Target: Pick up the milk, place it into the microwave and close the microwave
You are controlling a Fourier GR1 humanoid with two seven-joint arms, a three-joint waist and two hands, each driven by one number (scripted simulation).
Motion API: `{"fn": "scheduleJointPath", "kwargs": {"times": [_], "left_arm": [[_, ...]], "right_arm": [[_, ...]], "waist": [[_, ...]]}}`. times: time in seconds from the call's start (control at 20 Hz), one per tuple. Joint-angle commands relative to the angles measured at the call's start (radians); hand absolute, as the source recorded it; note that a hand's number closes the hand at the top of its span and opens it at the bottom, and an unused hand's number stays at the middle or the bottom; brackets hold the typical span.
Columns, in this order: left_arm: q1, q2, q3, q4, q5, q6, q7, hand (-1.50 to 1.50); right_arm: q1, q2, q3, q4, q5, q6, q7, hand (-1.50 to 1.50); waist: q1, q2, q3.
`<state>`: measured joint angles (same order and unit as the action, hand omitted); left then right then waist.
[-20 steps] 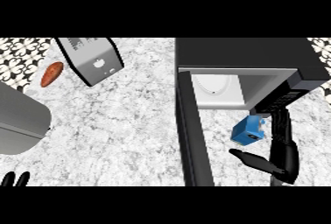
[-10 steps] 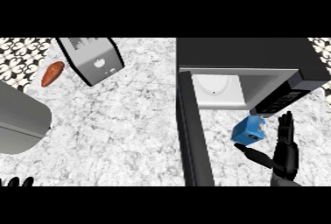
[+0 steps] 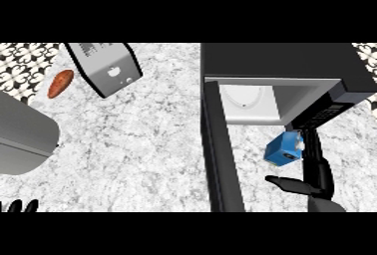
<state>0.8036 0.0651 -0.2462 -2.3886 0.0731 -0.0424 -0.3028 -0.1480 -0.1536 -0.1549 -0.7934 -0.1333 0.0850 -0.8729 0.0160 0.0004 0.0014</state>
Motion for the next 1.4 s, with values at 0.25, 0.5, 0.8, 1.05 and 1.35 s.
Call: {"fn": "scheduleJointPath", "kwargs": {"times": [0.25, 0.5, 0.8, 1.05, 1.35], "left_arm": [[-0.002, -0.004, 0.011, 0.05, 0.019, -0.009, -0.025, -1.5], [-0.038, 0.014, 0.059, 0.045, 0.075, -0.027, 0.001, -1.5], [-0.012, 0.014, 0.035, 0.043, 0.047, -0.039, -0.009, -1.5], [-0.01, 0.021, 0.071, 0.036, 0.086, -0.046, -0.01, -1.5], [0.062, 0.026, 0.083, -0.053, 0.128, -0.063, 0.009, -1.5]], "right_arm": [[0.013, 0.077, 0.019, -0.078, 0.038, -0.101, -0.133, 1.5], [-0.083, 0.07, -0.061, -0.039, 0.001, -0.165, -0.116, 1.5], [0.03, 0.082, 0.046, -0.304, 0.029, -0.12, -0.009, 1.5], [0.091, -0.146, -0.009, -0.18, -0.049, 0.222, -0.058, 1.5], [0.128, -0.122, 0.052, -0.325, -0.072, 0.29, 0.036, 1.5]], "waist": [[-0.014, -0.005, -0.003], [-0.008, -0.001, -0.001], [-0.013, -0.003, -0.002], [-0.014, -0.001, -0.001], [-0.011, -0.003, -0.002]]}}
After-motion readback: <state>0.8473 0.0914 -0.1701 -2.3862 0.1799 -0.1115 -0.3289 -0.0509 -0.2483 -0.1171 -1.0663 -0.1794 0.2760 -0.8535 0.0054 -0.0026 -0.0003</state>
